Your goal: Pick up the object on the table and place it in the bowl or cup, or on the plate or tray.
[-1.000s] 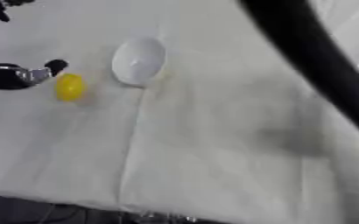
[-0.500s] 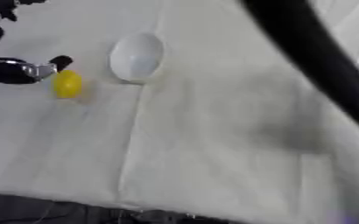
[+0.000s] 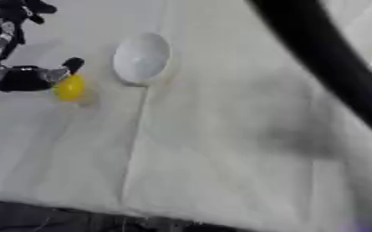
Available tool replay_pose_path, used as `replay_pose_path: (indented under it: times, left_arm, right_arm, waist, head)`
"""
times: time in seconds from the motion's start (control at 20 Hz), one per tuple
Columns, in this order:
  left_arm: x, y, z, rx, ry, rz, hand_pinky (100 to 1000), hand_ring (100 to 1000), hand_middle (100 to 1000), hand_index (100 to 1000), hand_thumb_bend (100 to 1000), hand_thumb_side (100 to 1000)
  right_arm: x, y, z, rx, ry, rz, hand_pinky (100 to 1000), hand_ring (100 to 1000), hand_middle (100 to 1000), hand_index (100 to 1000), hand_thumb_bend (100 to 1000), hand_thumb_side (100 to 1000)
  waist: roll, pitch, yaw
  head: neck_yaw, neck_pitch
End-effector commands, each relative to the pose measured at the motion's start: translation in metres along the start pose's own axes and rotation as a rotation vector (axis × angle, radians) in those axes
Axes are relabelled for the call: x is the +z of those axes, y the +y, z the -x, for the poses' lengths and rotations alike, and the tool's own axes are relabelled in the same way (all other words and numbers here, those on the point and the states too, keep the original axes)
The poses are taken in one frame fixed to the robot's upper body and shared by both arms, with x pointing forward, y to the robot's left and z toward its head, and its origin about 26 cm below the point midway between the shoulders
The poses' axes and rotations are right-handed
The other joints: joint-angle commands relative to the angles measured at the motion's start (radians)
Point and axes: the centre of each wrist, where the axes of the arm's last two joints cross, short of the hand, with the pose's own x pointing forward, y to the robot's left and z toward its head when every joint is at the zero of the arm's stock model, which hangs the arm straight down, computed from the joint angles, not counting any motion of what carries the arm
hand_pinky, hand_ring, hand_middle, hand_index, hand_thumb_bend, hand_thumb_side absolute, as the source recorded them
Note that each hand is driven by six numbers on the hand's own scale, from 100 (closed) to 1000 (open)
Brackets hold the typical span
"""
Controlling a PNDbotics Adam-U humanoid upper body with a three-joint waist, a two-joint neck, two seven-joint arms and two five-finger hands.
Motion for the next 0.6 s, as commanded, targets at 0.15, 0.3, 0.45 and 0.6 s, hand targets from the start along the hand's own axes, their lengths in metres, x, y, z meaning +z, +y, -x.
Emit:
replay_pose_path:
  times: [0.15,0.3,0.45,0.6]
  left_arm:
    - [0.004,-0.006,-0.011,-0.005,0.058,0.034,196,575,698,817,451,683]
    - [0.007,-0.009,-0.016,-0.001,0.060,0.060,198,570,700,817,455,691]
    - [0.011,-0.011,-0.018,0.003,0.059,0.088,205,571,702,816,457,697]
    - [0.014,-0.013,-0.020,0.006,0.055,0.111,206,571,702,816,456,701]
  right_arm:
    - [-0.006,-0.003,-0.001,0.005,-0.024,0.001,358,687,833,811,100,902]
    - [-0.006,-0.004,-0.001,0.005,-0.024,0.000,357,686,833,810,100,902]
    - [-0.006,-0.004,-0.001,0.006,-0.024,-0.002,358,686,833,810,100,902]
    - [-0.006,-0.004,-0.001,0.006,-0.025,-0.004,358,686,833,809,100,902]
  waist:
    - [-0.004,-0.013,0.003]
    - [-0.002,-0.013,0.003]
    - [0.000,-0.012,0.004]
    - [0.001,-0.012,0.004]
  head:
    - [-0.006,-0.003]
    - [-0.006,-0.003]
    - [-0.005,-0.003]
    - [-0.006,-0.003]
